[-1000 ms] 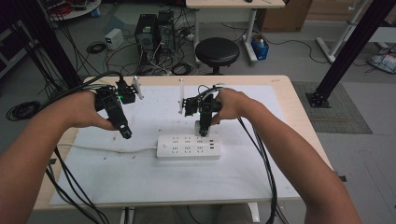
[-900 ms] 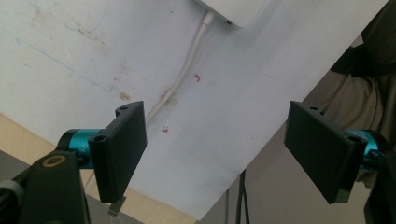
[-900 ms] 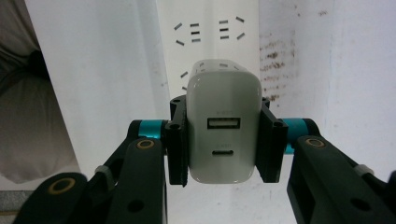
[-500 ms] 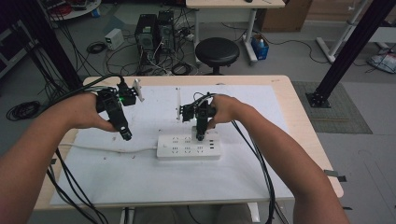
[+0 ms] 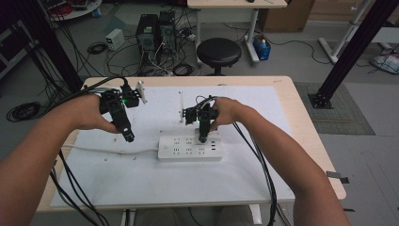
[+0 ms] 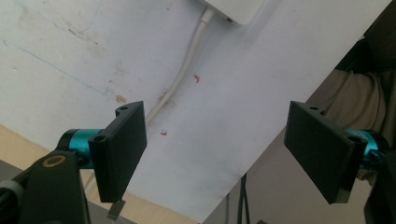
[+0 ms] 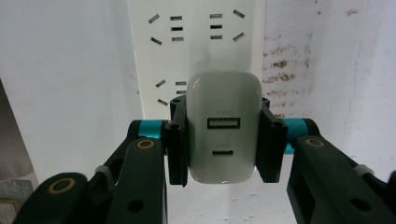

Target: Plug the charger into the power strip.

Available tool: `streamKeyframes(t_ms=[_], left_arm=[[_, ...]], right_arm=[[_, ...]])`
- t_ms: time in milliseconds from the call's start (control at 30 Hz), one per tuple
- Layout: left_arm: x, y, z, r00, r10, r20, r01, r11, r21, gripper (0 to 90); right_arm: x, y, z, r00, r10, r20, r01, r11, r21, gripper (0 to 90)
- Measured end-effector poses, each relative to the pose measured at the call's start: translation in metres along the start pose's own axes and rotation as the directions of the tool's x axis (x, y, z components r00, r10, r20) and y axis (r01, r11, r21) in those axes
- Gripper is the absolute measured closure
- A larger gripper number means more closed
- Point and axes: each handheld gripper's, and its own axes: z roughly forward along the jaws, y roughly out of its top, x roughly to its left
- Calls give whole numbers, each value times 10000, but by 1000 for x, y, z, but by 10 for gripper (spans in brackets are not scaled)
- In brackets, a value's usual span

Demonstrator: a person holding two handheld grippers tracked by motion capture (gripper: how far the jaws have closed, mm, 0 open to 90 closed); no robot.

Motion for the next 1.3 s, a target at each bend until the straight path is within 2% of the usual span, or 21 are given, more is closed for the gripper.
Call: streamKeyframes(t_ms=[367, 600, 700, 867, 967, 1133, 1167, 1300], left_arm=[[3, -5, 0, 10000, -73, 38, 73, 10000, -47, 213], [3, -3, 4, 10000, -21, 71, 21, 10000, 11, 213], [3, -2, 4, 10000, 0, 49, 0, 10000, -17, 213], [3, -1, 4, 10000, 65, 46, -65, 10000, 6, 213], [3, 0, 4, 10000, 37, 49, -37, 10000, -17, 213], [3, 2, 5, 9999, 113, 71, -113, 9999, -5, 213], [3, 2, 5, 9999, 116, 65, -116, 9999, 3, 213], [5, 2, 5, 9999, 126, 55, -126, 9999, 44, 213]], right_arm=[[-3, 1, 7, 9999, -147, 36, 147, 9999, 37, 621], [-2, 3, 8, 10000, 64, 53, -65, 9998, 162, 623], [0, 4, 8, 9997, -163, 191, 158, 9995, 261, 624], [0, 5, 8, 9996, -187, 199, 182, 9995, 259, 624], [0, 6, 9, 9989, -385, 259, 377, 9988, 301, 624], [0, 6, 9, 9989, -382, 260, 374, 9988, 306, 625], [0, 6, 9, 9994, -252, 245, 244, 9991, 361, 625], [-1, 5, 9, 9991, -343, 236, 337, 9991, 260, 625]])
